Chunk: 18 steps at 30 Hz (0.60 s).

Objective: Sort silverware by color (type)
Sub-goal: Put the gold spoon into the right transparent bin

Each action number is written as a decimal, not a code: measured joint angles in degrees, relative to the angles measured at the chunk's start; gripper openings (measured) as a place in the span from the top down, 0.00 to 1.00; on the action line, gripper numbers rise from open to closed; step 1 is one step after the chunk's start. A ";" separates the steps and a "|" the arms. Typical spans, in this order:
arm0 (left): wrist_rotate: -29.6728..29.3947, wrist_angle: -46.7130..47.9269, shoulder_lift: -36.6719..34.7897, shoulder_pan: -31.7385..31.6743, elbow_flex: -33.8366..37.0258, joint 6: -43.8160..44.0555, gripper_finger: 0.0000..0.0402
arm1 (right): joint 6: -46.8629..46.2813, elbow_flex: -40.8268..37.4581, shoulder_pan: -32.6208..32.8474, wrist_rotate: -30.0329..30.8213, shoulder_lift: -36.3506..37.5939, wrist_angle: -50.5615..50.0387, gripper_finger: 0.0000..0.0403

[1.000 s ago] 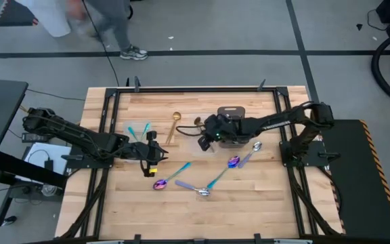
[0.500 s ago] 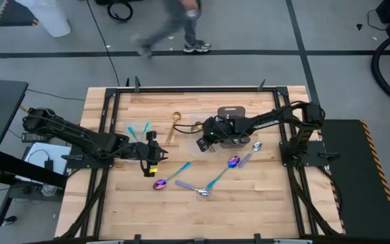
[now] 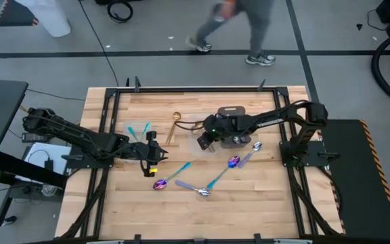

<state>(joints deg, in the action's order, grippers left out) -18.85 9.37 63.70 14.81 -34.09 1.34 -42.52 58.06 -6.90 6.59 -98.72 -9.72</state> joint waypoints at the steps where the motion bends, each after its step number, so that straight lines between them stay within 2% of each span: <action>1: 0.00 -0.02 0.00 0.00 0.00 0.00 0.74 | 0.45 0.02 0.00 -0.05 0.79 0.11 0.68; 9: -0.01 -0.02 0.00 0.00 0.00 -0.24 0.74 | 7.05 0.02 2.16 0.36 8.89 -0.40 0.68; 18: -6.62 -0.02 0.02 -0.62 0.00 -0.32 0.74 | 9.58 -0.01 13.48 12.09 11.60 -0.51 0.68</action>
<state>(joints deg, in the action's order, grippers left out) -25.47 9.34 63.72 14.19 -34.09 1.03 -32.93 58.06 6.59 18.68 -87.12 -10.23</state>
